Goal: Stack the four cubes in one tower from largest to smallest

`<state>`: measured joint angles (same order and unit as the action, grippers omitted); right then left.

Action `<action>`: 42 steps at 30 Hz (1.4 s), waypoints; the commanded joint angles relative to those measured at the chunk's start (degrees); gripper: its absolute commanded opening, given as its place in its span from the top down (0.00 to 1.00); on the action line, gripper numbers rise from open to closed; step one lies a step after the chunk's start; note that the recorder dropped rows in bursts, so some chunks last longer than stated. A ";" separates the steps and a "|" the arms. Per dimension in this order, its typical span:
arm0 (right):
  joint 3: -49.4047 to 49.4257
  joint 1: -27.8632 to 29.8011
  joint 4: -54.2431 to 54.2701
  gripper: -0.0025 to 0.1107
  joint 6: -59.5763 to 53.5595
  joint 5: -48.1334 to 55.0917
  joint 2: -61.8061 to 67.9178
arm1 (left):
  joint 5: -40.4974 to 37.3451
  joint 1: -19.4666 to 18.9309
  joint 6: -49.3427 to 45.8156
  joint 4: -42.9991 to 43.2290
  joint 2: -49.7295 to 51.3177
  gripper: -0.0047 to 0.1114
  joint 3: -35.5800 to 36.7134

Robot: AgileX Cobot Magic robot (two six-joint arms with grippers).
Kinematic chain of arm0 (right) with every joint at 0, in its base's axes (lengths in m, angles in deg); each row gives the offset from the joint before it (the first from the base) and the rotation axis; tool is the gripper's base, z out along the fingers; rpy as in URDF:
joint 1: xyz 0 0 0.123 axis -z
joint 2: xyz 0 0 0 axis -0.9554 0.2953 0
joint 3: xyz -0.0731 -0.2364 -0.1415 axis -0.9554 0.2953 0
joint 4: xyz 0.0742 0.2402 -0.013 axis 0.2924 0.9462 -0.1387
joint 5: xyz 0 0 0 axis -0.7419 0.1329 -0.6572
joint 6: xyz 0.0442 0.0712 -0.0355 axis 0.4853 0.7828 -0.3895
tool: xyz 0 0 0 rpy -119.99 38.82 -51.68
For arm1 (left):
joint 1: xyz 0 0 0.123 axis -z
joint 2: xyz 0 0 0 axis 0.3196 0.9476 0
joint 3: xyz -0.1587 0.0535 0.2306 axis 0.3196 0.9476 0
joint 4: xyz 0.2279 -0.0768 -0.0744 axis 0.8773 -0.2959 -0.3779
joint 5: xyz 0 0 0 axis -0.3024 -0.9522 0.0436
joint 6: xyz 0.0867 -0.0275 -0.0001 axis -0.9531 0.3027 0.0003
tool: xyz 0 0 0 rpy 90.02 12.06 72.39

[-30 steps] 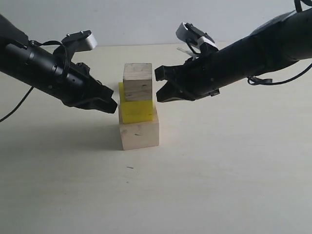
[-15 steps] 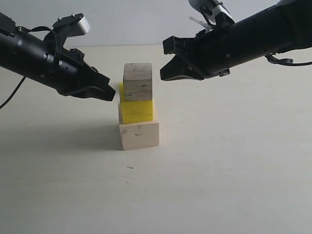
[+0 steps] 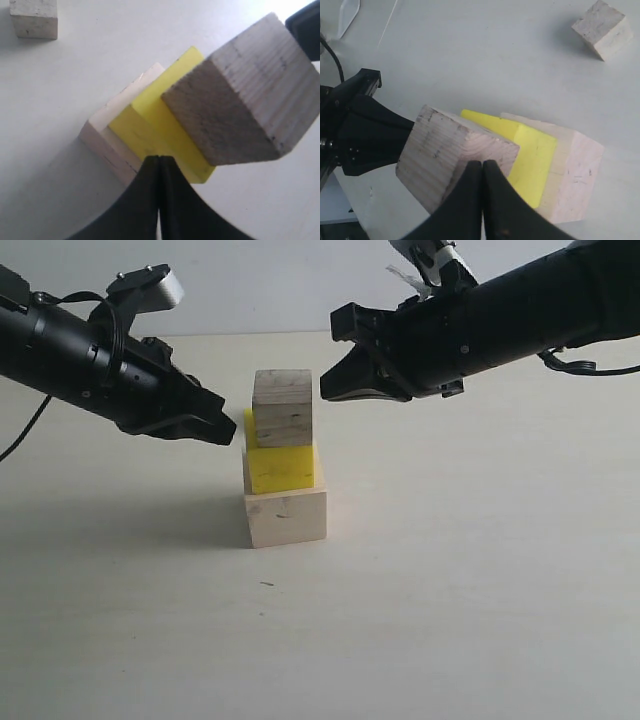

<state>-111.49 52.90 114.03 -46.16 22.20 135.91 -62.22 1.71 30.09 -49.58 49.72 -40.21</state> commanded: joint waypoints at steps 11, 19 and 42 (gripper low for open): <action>0.00 -2.76 -0.24 0.98 0.63 -4.24 -0.32 | 0.66 0.26 0.40 -0.58 -1.08 0.96 -0.03; 0.00 -2.76 -0.39 0.98 1.05 -3.59 -0.32 | 1.26 0.26 0.40 -0.35 -2.50 0.96 -0.03; 0.00 -2.76 3.34 0.98 -5.83 -1.92 -0.32 | 1.26 0.26 0.40 -0.35 -2.59 0.96 -0.03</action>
<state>-111.49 50.23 116.85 -50.88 19.84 135.91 -61.18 1.71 30.09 -49.58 47.68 -40.21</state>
